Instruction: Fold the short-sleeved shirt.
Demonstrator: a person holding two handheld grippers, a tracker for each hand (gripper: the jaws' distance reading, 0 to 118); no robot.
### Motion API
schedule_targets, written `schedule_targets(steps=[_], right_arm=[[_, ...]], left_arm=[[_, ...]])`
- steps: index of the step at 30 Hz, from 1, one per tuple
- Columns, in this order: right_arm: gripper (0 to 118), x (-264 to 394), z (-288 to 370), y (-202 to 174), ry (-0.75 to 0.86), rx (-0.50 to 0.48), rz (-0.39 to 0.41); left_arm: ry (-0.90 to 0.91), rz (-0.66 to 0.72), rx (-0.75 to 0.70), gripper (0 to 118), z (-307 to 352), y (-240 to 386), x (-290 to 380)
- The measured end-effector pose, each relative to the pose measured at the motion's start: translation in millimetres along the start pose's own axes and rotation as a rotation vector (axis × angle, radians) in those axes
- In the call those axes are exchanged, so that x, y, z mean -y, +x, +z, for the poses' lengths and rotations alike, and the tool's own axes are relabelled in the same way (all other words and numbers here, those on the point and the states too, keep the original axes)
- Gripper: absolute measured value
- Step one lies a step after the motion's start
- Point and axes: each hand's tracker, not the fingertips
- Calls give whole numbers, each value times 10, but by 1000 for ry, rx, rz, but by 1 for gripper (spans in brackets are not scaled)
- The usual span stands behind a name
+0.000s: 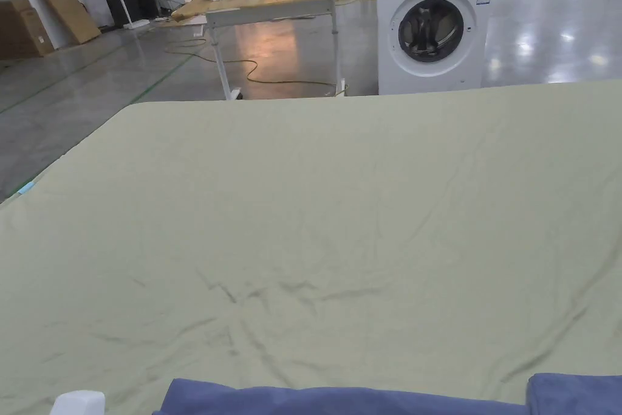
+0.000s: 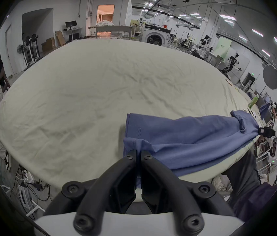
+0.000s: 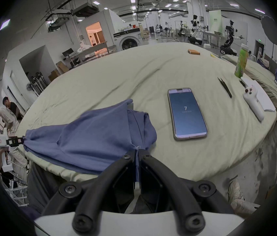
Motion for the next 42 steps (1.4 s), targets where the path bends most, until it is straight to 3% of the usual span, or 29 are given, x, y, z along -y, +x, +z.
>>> schedule_targets(steps=[4, 6, 7, 8, 9, 13, 18, 21, 24, 25, 26, 27, 28, 29, 30, 32, 38, 42], right_arm=[[1, 23, -6, -15, 6, 13, 2], [7, 39, -29, -59, 16, 15, 4], [21, 46, -37, -64, 26, 18, 12], [52, 49, -36, -86, 31, 29, 33], [65, 47, -25, -105, 31, 50, 46], [65, -89, 242, -151, 176, 76, 17], [66, -389, 731, -502, 507, -2, 46], [67, -450, 816, -656, 627, -63, 59], [61, -489, 829, -780, 667, -118, 86], [53, -489, 834, -828, 681, -125, 105], [34, -486, 837, -871, 686, -131, 124], [18, -481, 840, -911, 681, -127, 142], [11, -482, 846, -990, 680, -123, 164], [10, -462, 845, -1019, 684, -123, 174], [6, -449, 841, -1026, 679, -141, 180], [0, -411, 824, -1077, 668, -163, 188], [0, -365, 806, -1156, 641, -173, 229], [0, -349, 793, -1132, 643, -179, 210]], left_arm=[[4, 16, 1, 0, 6, -27, 65], [17, 7, 0, 19, -23, 3, 105], [38, -10, -22, 35, -31, 7, 124], [44, -28, -59, 62, -36, 3, 127], [50, -34, -82, 74, -29, 9, 127], [232, -33, -102, 78, 335, 168, 9], [631, -145, -135, 78, 1128, 791, -181], [723, -123, -157, 82, 1394, 1161, -247], [798, -90, -141, 82, 1516, 1384, -235], [827, -91, -127, 81, 1554, 1460, -207], [852, -89, -122, 77, 1561, 1471, -173], [852, -102, -117, 69, 1583, 1527, -147], [858, -142, -94, 54, 1604, 1583, -121], [855, -167, -79, 33, 1615, 1629, -98], [853, -176, -80, 20, 1620, 1696, -109], [828, -213, -62, 2, 1619, 1771, -88], [808, -275, -31, 0, 1713, 1855, -119], [810, -240, 4, 0, 1749, 1765, -169]])
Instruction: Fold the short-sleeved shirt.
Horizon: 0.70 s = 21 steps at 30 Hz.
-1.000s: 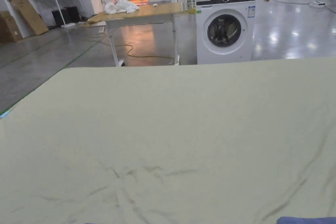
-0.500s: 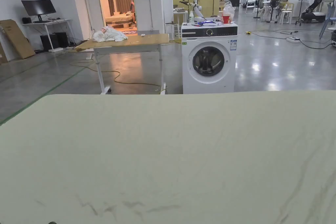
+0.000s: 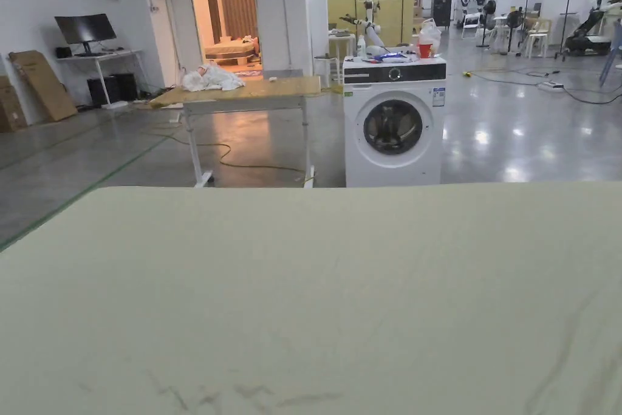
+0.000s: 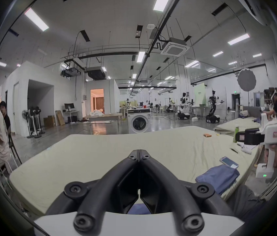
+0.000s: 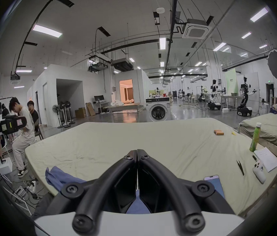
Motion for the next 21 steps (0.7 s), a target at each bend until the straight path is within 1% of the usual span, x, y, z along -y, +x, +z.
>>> schedule_targets(steps=[4, 7, 8, 9, 10, 11, 12, 13, 14, 16, 17, 19, 20, 21], right_arm=[[0, 33, -10, 15, -18, 2, -20], [0, 61, -6, 42, -37, -1, -43], [0, 75, -3, 57, -40, -2, -52], [0, 85, 0, 71, -42, -3, -62], [0, 89, 4, 72, -46, -4, -74], [0, 107, 5, 84, -49, -7, -85], [0, 127, 6, 90, -48, -6, -96], [0, 149, -1, 102, -56, -9, -112], [0, 189, -5, 136, -69, -14, -125], [0, 238, -11, 148, -75, -12, -135], [0, 253, -16, 158, -87, -14, -143], [0, 279, -12, 169, -94, -13, -152], [0, 289, -9, 177, -98, -12, -157], [0, 295, -3, 184, -101, -10, -160]], left_arm=[[-41, 112, -28, 0, -58, -231, 93], [-134, 232, 13, 0, -151, -531, 271], [-186, 308, 35, 5, -180, -692, 404], [-222, 375, 55, 20, -226, -820, 508], [-268, 446, 60, 45, -288, -990, 655], [-301, 517, 39, 82, -363, -1138, 815], [-357, 584, -12, 95, -449, -1259, 967], [-419, 617, -59, 96, -528, -1387, 1152], [-465, 641, -57, 96, -605, -1519, 1333], [-532, 718, -40, 96, -755, -1725, 1684], [-555, 800, -18, 96, -828, -1833, 1857], [-624, 877, 34, 96, -974, -1931, 2103], [-638, 889, 20, 94, -1036, -1928, 2218], [-658, 892, 3, 89, -1093, -1926, 2311]])
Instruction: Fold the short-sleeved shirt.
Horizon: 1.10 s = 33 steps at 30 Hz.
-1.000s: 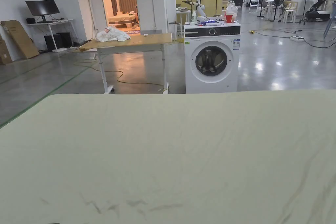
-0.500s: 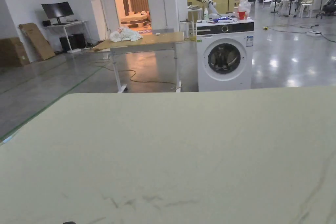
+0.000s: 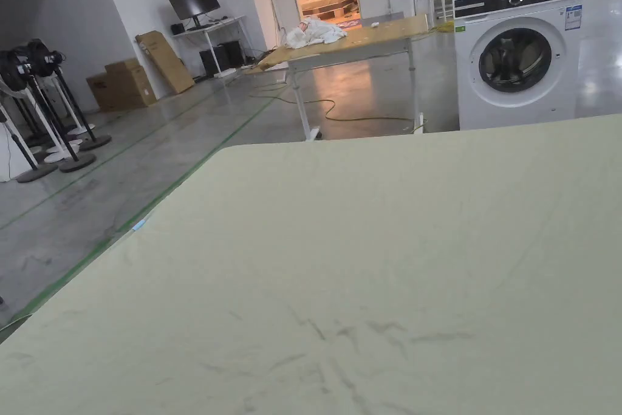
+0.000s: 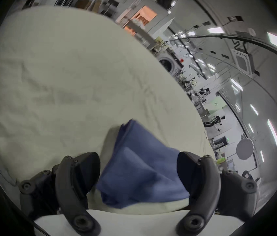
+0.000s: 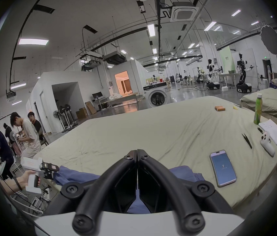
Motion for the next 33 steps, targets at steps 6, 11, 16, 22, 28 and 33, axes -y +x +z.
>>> schedule_targets(steps=[6, 11, 16, 22, 28, 33], right_arm=[[0, 43, 73, 60, 7, 8, -10], [0, 33, 129, 38, 5, 29, 29], [0, 52, 163, 126, 7, 28, 17], [0, 100, 113, 163, 8, 14, -63], [0, 105, 124, 76, 9, 4, -76], [0, 105, 225, 18, 6, 17, -63]], left_arm=[[25, 115, 122, 10, -228, 39, 90], [100, 133, 68, 2, -124, 90, 93], [187, 61, -13, 2, 375, 188, -202], [243, -203, -112, 2, 810, 774, -309], [89, -434, 85, 2, 286, 1750, 395], [-95, -492, 95, 4, -631, 2103, 977]])
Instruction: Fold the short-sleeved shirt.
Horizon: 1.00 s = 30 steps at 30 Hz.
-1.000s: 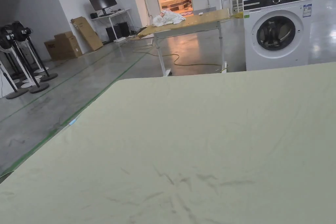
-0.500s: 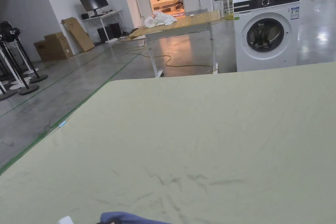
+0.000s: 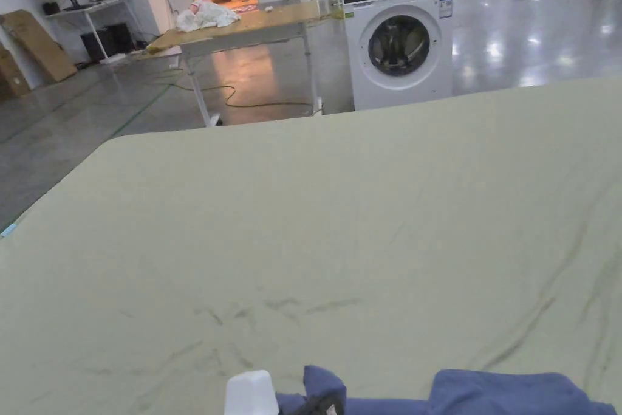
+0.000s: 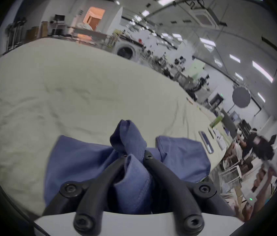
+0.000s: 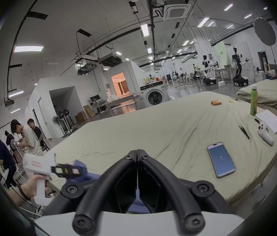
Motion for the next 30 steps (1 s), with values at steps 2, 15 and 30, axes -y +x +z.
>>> schedule_targets(steps=[2, 15, 30], right_arm=[[0, 3, 59, 4, 15, 18, -2], [0, 136, 87, 192, -11, 48, -82], [0, 119, 64, 170, -32, 41, -84]], left_arm=[[-12, 23, 34, 20, -222, 71, 51], [2, 226, 123, 2, -269, -265, 49], [71, 245, 86, 83, 85, -534, 102]])
